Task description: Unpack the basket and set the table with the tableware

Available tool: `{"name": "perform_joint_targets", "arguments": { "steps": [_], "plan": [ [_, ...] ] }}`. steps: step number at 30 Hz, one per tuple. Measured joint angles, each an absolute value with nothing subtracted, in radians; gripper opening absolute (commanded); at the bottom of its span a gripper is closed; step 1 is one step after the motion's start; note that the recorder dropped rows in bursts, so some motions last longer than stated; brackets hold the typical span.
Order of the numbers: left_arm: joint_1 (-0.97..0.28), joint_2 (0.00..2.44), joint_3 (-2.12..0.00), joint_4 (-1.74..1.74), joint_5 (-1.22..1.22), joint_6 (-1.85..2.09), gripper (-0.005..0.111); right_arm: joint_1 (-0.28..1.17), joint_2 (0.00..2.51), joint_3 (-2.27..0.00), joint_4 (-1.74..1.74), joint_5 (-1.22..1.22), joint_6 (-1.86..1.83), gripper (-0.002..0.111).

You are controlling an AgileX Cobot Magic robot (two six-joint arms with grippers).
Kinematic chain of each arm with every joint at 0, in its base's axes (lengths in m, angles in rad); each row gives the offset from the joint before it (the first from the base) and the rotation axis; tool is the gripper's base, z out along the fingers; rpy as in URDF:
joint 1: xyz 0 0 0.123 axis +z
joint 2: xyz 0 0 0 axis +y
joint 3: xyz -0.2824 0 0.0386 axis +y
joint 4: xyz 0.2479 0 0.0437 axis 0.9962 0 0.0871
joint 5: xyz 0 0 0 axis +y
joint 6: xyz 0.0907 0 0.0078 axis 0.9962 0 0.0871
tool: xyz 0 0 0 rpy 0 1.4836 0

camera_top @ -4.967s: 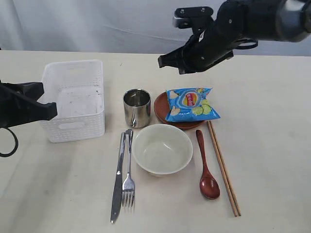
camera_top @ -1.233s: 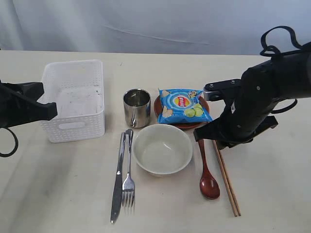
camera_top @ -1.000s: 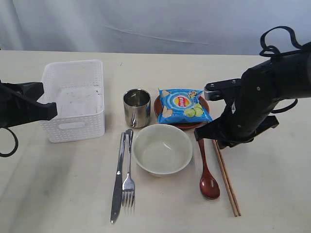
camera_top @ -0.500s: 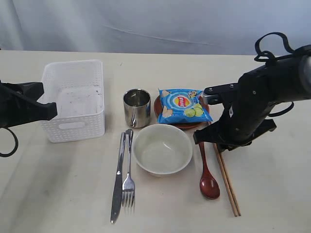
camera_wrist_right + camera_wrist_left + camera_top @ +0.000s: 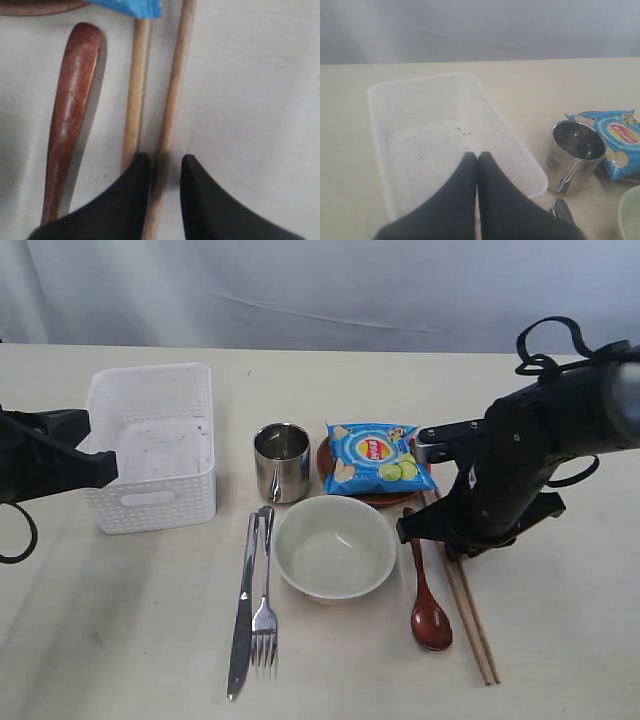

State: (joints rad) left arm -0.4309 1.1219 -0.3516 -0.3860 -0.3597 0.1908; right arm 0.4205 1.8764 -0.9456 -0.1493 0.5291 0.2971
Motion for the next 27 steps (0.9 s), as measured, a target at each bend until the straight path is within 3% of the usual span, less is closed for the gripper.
{"name": "perform_joint_targets", "arguments": {
  "steps": [15, 16, 19, 27],
  "plan": [
    [-0.431, 1.122, -0.352, -0.386, -0.36, 0.191, 0.0, 0.42, 1.877, -0.948, -0.149, 0.562, 0.341, 0.022],
    [-0.431, 1.122, -0.352, -0.386, -0.36, 0.191, 0.0, 0.42, 1.877, -0.948, -0.149, 0.564, 0.341, 0.021],
    [-0.431, 1.122, -0.352, -0.386, -0.36, 0.191, 0.0, 0.42, 1.877, -0.948, -0.149, 0.574, 0.344, -0.001],
    [-0.431, 1.122, -0.352, -0.386, -0.36, 0.191, 0.0, 0.42, 1.877, -0.953, -0.151, 0.598, 0.363, 0.0]
  ]
}}
